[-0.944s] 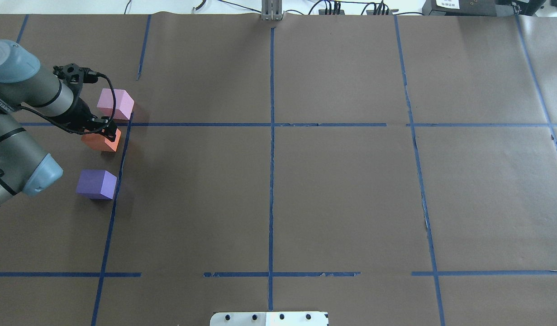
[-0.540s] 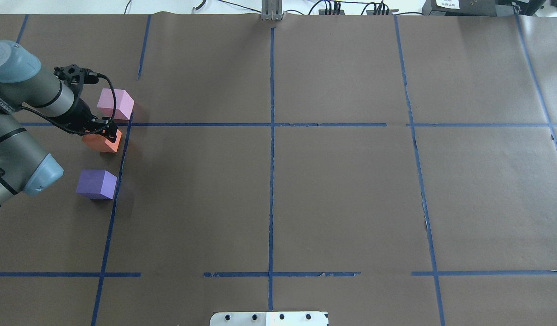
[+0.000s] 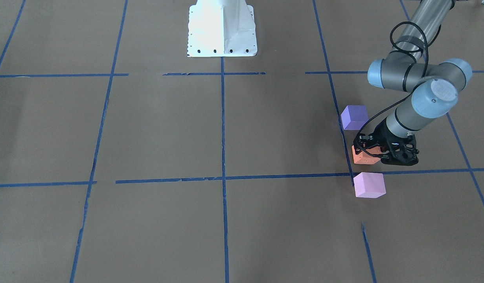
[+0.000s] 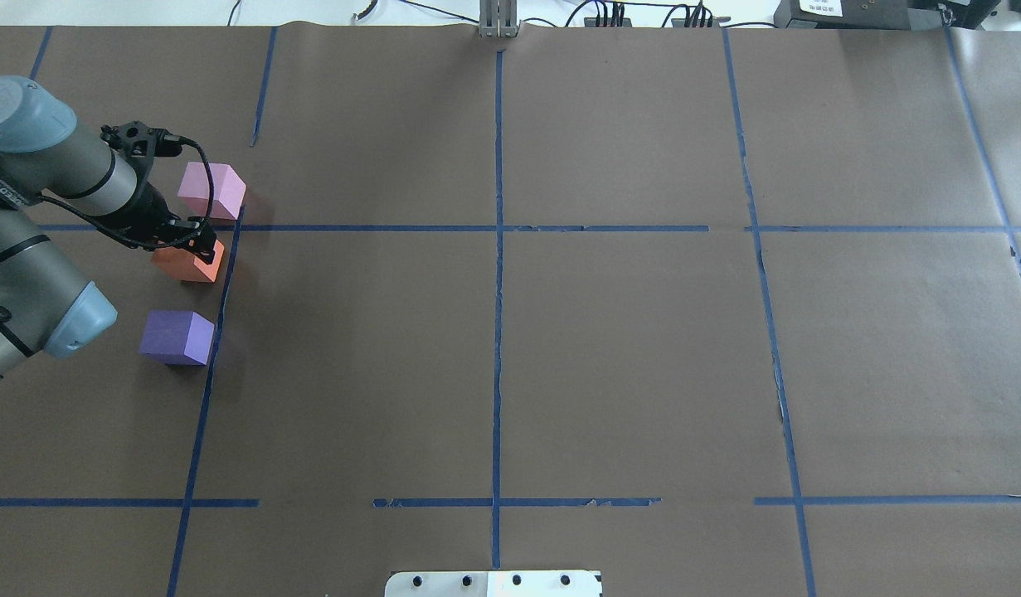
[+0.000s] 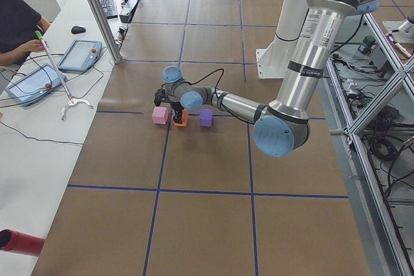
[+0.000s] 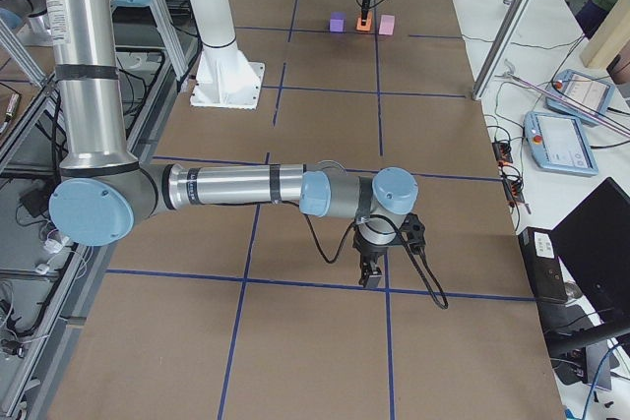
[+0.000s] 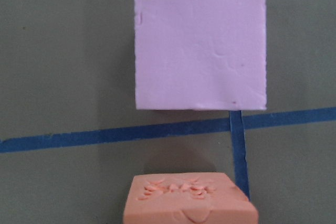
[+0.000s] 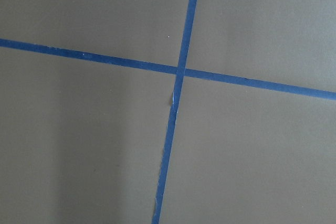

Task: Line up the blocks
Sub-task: 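Lower and adjust the orange cube into line, then open the left gripper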

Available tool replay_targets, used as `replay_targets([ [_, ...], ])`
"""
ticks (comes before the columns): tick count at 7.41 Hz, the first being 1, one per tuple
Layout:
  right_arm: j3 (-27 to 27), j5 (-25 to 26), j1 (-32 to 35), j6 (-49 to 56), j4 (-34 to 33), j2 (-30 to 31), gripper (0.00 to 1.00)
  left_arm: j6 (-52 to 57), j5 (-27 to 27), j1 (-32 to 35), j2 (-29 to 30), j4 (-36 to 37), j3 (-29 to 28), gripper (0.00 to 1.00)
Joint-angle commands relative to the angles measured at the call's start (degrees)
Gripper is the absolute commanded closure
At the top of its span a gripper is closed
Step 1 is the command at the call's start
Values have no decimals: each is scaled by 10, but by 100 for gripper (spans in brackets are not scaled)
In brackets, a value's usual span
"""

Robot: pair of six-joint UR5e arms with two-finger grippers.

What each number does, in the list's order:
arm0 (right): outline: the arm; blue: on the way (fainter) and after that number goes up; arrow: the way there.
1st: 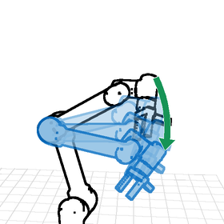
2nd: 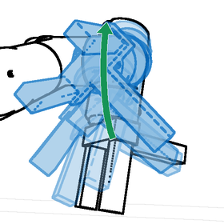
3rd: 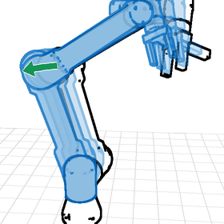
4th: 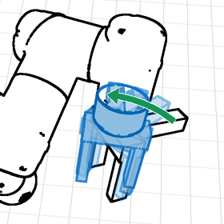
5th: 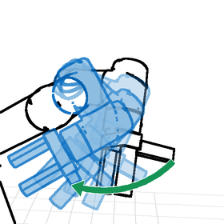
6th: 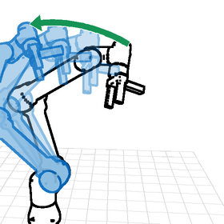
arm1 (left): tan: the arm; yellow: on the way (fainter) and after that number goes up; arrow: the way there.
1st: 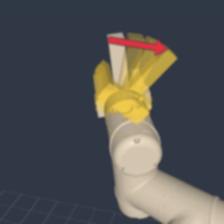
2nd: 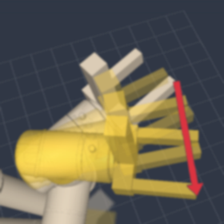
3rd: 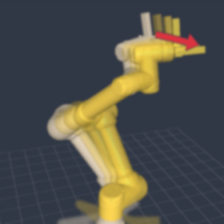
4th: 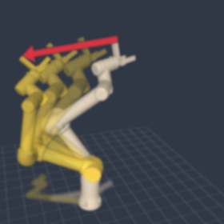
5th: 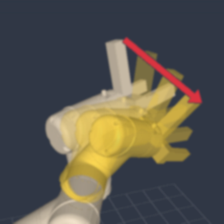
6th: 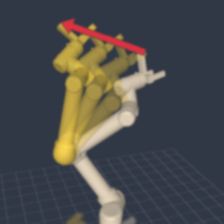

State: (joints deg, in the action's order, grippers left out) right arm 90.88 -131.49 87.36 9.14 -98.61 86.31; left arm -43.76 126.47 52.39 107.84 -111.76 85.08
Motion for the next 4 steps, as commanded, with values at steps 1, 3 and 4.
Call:
replay_targets([
  [1, 0, 0, 0, 0, 0, 0, 0, 0, 5, 0, 1, 0, -1, 49],
  [3, 0, 0, 0, 0, 0, 0, 0, 0, 5, 0, 4, -6, -8, 46],
  [4, 0, 0, 0, 0, 0, 0, 0, 0, 5, 0, 4, -6, -8, 42],
])
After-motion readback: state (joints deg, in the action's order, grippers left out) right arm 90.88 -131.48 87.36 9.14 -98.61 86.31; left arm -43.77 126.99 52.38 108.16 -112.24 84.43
